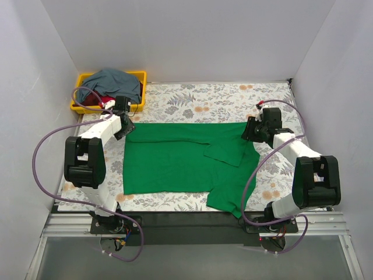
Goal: Fold and stack the t-shirts
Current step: Fold the tshirt
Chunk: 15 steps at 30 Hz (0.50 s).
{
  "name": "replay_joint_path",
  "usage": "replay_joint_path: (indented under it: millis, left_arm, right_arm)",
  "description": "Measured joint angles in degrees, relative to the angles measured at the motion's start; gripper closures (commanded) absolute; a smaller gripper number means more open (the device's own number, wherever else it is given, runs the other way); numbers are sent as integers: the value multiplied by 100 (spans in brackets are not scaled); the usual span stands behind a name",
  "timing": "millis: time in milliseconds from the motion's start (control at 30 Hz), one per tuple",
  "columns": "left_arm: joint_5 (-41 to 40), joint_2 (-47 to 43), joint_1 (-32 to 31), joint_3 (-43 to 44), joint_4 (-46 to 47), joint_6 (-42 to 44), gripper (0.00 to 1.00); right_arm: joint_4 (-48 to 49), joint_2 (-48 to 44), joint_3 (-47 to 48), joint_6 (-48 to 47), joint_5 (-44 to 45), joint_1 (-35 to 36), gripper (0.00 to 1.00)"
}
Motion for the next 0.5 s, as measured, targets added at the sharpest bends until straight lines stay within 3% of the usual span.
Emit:
replay_joint_path:
  millis: [167, 500]
  left_arm:
    - [345, -9, -4, 138, 361, 256, 60]
    - [756, 846, -11, 260, 758, 372, 65]
  right_arm:
    - [26, 247, 496, 188, -188, -275, 63]
    - [317, 1797, 894, 748, -949, -981, 66]
